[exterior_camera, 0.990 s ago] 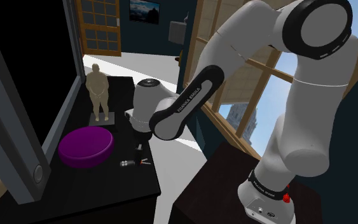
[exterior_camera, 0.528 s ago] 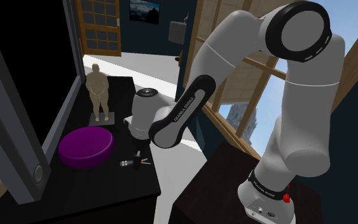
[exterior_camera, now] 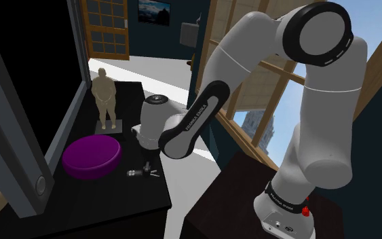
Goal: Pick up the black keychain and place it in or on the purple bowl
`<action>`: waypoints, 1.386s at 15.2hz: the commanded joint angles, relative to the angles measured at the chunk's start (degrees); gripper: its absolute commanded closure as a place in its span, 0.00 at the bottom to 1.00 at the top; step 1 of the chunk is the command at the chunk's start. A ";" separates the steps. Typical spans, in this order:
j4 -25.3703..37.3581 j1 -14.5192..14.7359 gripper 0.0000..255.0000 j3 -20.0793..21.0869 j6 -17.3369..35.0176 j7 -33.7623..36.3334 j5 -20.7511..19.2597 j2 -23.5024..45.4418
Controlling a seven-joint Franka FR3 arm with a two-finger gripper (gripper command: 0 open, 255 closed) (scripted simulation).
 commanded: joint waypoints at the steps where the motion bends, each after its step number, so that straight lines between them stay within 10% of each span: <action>1: 0.01 -0.08 1.00 -0.13 0.03 0.00 -0.02 0.10; 21: -0.08 -1.78 1.00 2.40 -9.17 -3.68 4.96 -9.43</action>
